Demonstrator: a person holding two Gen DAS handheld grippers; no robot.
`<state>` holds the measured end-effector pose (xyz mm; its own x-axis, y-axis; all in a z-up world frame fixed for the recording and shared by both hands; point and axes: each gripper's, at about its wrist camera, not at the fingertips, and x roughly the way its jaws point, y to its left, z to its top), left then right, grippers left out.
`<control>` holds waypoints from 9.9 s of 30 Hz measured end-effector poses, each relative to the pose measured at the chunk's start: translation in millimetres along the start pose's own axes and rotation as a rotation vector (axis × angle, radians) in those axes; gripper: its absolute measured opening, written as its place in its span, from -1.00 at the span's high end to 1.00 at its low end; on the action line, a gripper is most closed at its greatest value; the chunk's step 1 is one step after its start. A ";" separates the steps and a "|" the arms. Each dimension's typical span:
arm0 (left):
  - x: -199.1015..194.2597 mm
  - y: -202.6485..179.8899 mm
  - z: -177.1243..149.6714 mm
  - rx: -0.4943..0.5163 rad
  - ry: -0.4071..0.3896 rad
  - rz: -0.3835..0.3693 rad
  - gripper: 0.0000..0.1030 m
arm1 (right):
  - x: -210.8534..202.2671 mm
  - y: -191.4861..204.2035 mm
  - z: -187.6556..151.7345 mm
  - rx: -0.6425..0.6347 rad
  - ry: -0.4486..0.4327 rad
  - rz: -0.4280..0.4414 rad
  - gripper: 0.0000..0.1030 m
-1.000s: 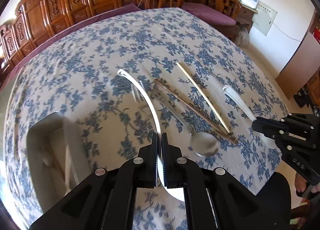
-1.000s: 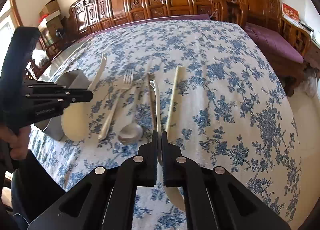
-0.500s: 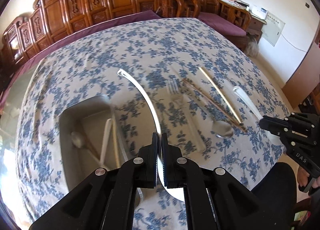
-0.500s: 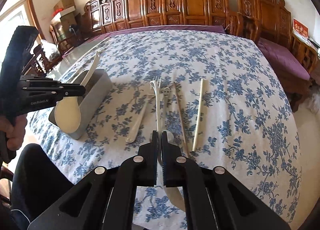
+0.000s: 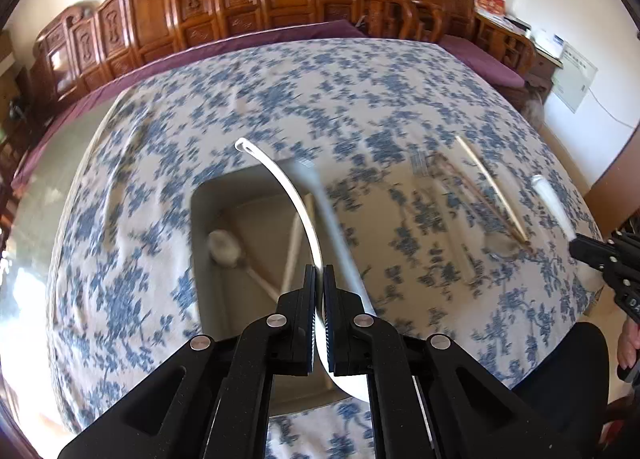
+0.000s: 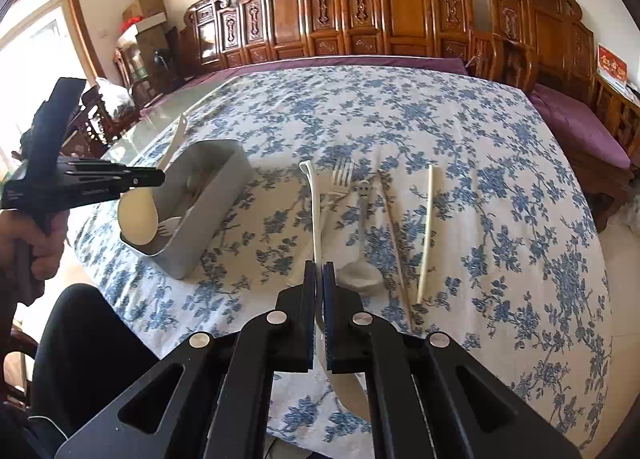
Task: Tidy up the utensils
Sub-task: 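Carry the plastic utensil into the tray and open the left gripper while the right holds its piece, then lower the held cream plastic piece into the tray and open the right gripper, then move the right gripper to the smiley-face metal spoon and grasp its handle, then grasp the metal fork handle with the left gripper while the right gripper holds the smiley spoon, then carry the fork into the tray and open the left gripper while the right holds the spoon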
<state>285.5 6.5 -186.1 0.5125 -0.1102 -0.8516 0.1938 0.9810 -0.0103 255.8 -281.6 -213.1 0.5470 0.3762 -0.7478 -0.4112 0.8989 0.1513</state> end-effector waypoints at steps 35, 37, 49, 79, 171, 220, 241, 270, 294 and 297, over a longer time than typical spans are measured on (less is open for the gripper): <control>55.5 49.1 -17.4 -0.049 0.014 0.039 0.83 | 23.5 33.4 5.1 -0.025 0.029 0.037 0.91; 51.6 53.1 -19.4 -0.063 -0.003 0.029 0.83 | 27.6 38.2 11.2 -0.021 0.027 0.045 0.91; 29.4 86.9 -26.2 -0.140 -0.065 -0.027 0.82 | 64.1 90.1 53.5 -0.045 0.035 0.107 0.91; 2.2 118.1 -25.7 -0.187 -0.136 0.002 0.81 | 171.8 156.8 81.6 0.036 0.110 0.156 0.84; 105.9 -135.0 32.8 0.019 0.037 -0.045 0.42 | 24.2 -87.3 -14.6 0.078 0.065 -0.085 0.86; -0.8 -88.7 -5.9 0.010 -0.084 -0.035 0.88 | 6.5 -15.6 -2.8 -0.067 0.017 -0.048 0.86; -27.1 4.5 -5.7 -0.099 -0.137 0.022 0.88 | 6.4 11.3 -5.0 -0.114 0.011 -0.022 0.86; 61.0 49.0 -18.8 -0.143 0.023 0.063 0.87 | 27.6 0.2 -15.4 -0.062 0.048 -0.045 0.86; 0.7 61.3 -25.5 -0.099 -0.054 0.082 0.86 | 29.5 54.4 7.5 -0.091 0.012 0.015 0.86; -15.9 70.3 -28.5 -0.098 -0.076 0.079 0.86 | 36.6 74.2 16.6 -0.101 0.009 0.039 0.86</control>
<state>267.1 81.8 -188.2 0.5855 -0.0399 -0.8097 0.0691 0.9976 0.0008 257.5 -197.4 -218.6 0.5223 0.4082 -0.7487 -0.5040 0.8560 0.1151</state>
